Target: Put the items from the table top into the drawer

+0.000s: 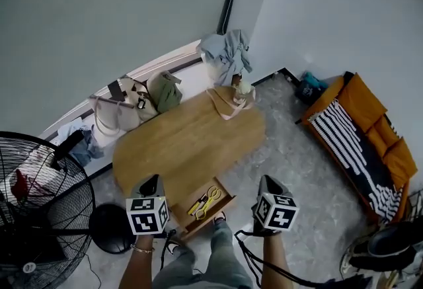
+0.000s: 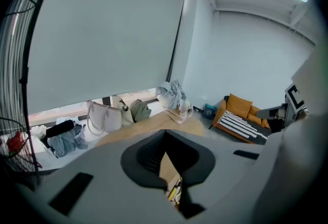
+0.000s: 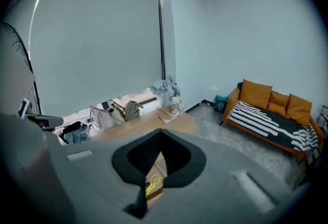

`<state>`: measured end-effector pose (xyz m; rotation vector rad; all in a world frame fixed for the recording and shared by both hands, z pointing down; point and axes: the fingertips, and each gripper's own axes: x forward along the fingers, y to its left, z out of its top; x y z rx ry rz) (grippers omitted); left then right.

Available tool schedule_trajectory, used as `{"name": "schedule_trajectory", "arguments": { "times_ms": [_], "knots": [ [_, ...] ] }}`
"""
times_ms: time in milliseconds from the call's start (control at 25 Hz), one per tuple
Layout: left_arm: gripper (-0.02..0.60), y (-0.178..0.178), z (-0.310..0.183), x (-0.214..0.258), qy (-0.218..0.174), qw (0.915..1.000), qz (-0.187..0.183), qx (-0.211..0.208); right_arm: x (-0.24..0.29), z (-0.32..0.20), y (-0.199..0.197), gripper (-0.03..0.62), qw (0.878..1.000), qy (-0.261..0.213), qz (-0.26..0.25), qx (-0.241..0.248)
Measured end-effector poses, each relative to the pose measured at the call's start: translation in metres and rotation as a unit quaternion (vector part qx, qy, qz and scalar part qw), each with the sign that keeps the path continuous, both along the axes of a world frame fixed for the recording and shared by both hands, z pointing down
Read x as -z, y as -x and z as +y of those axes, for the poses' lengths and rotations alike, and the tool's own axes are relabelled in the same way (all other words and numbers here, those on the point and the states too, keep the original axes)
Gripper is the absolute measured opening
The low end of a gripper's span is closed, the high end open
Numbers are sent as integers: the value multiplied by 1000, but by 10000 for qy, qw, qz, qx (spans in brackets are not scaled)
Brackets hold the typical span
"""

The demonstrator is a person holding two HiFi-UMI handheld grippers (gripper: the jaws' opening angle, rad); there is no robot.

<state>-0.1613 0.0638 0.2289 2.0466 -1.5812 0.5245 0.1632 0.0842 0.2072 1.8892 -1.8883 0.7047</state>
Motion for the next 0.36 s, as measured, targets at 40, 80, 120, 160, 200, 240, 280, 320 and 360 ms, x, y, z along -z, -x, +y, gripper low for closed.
{"name": "schedule_trajectory", "arguments": {
  "times_ms": [40, 80, 120, 160, 200, 240, 280, 320, 360],
  "knots": [
    [3, 0, 0, 0, 11, 10000, -12, -5, 0, 0, -1, 5, 10000, -3, -1, -5],
    [3, 0, 1, -1, 23, 10000, -29, -10, 0, 0, -1, 5, 10000, -3, -7, -13],
    [3, 1, 1, -1, 34, 10000, -47, -14, -1, 1, -2, 5, 10000, 1, -16, -24],
    [3, 2, 2, -2, 42, 10000, -62, -14, -2, 1, -3, 5, 10000, 4, -24, -36],
    [3, 3, 2, -3, 48, 10000, -72, -10, -2, 1, -3, 5, 10000, 5, -30, -46],
    [3, 4, 2, -4, 52, 10000, -78, -6, -3, 1, -3, 5, 10000, 4, -33, -54],
    [3, 5, 2, -4, 54, 10000, -82, -4, -3, 0, -3, 5, 10000, 1, -33, -60],
    [3, 6, 1, -4, 55, 9999, -85, -2, -3, 0, -4, 5, 10000, 0, -33, -64],
    [3, 7, 1, -4, 56, 9999, -87, 0, -3, 0, -4, 5, 10000, -1, -31, -66]
  ]
}}
